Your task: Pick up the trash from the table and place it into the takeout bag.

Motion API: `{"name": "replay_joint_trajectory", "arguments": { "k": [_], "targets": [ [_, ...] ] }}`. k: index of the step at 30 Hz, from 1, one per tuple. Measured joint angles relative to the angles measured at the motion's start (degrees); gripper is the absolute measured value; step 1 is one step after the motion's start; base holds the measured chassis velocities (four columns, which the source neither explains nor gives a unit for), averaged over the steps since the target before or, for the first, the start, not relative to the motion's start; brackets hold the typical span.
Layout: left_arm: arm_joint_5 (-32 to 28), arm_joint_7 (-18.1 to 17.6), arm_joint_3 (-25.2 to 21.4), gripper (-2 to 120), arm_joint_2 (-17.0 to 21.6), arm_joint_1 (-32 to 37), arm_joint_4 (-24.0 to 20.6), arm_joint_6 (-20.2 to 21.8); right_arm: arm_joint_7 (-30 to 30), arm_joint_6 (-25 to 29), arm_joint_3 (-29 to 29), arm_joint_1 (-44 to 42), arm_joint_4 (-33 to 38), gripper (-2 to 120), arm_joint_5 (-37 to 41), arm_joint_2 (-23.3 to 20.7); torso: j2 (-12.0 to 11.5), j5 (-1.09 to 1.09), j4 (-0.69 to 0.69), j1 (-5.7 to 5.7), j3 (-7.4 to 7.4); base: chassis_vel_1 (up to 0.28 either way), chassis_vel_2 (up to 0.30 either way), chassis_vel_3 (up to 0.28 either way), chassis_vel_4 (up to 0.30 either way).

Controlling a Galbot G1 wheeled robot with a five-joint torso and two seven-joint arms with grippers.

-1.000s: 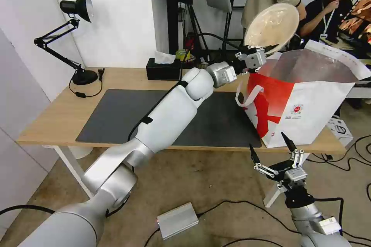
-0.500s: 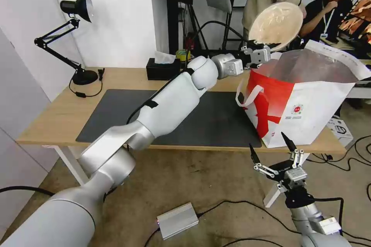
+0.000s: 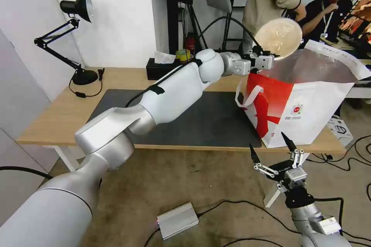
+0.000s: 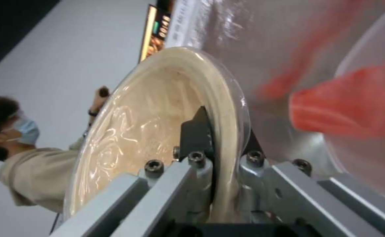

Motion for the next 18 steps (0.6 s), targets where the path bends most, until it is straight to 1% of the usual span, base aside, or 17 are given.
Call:
{"name": "replay_joint_trajectory", "arguments": {
  "k": [10,18],
  "targets": [
    [0.58,1.34,3.21,1,-0.03,-0.59,0.93,0.48,0.00,0.00,0.00,0.00,0.00,100,0.00,0.00,0.00,0.00,0.00,0.00,0.00,0.000,0.000,0.000,0.000],
    [1.64,1.67,4.03,1,-0.06,-1.22,1.07,0.40,0.00,0.00,0.00,0.00,0.00,100,0.00,0.00,0.00,0.00,0.00,0.00,0.00,0.000,0.000,0.000,0.000]
  ]
}}
